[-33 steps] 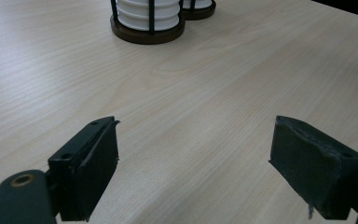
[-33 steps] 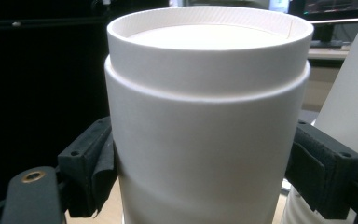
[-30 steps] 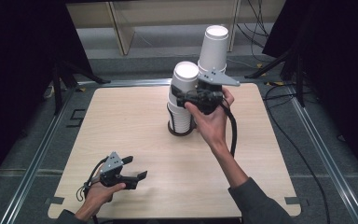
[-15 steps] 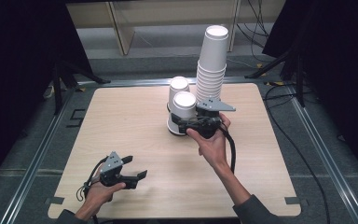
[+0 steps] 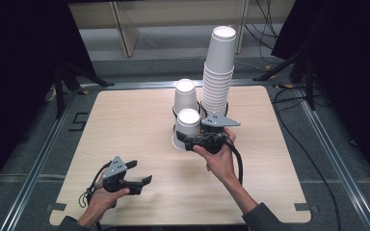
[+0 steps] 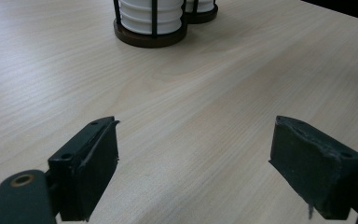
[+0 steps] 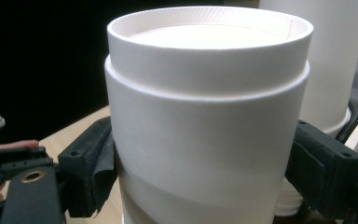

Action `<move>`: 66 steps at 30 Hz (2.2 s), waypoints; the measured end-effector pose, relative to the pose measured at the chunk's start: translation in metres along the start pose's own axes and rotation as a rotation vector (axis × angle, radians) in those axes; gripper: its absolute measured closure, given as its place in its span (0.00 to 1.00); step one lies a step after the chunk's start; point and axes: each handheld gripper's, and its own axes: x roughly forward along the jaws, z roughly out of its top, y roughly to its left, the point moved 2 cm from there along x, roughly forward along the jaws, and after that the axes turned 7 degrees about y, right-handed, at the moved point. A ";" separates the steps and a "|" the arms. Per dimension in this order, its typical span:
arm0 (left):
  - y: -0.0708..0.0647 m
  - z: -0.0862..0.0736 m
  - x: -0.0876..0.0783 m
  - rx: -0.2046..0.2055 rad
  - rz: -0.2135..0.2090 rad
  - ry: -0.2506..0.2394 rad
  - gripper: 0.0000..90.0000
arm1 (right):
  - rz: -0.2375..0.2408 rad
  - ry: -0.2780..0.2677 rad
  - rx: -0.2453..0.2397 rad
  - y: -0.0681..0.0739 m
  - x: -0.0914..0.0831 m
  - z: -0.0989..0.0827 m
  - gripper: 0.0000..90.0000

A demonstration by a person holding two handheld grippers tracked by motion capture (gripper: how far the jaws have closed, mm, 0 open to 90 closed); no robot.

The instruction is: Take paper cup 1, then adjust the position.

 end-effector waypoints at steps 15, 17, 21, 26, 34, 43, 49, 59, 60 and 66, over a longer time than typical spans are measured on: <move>-0.001 0.001 0.000 0.004 -0.010 -0.012 0.16 | 0.056 0.060 0.001 0.005 0.007 -0.030 0.20; -0.001 0.001 0.000 0.004 -0.012 -0.014 0.16 | 0.056 0.065 -0.013 0.006 0.008 -0.033 0.20; -0.002 0.002 0.000 0.003 -0.027 -0.033 0.16 | 0.076 0.077 0.016 0.010 0.009 -0.037 0.20; -0.003 0.002 -0.002 0.009 -0.027 -0.037 0.16 | 0.089 0.070 -0.002 0.014 0.013 -0.039 0.20; -0.012 0.007 0.001 0.027 -0.109 -0.094 0.16 | 0.152 0.075 0.006 0.026 0.023 -0.045 0.20; -0.018 0.010 0.001 0.028 -0.182 -0.131 0.16 | 0.212 0.067 0.006 0.041 0.028 -0.046 0.20; -0.022 0.011 0.005 0.053 -0.176 -0.121 0.16 | 0.221 0.072 -0.035 0.052 0.035 -0.046 0.20; -0.024 0.012 0.004 0.060 -0.162 -0.146 0.12 | 0.245 0.054 -0.051 0.068 0.045 -0.046 0.20; -0.024 0.012 0.004 0.055 -0.157 -0.144 0.10 | 0.257 0.055 -0.048 0.070 0.046 -0.046 0.20; -0.023 0.013 0.007 0.025 -0.167 -0.147 0.03 | 0.294 0.076 -0.019 0.082 0.049 -0.047 0.20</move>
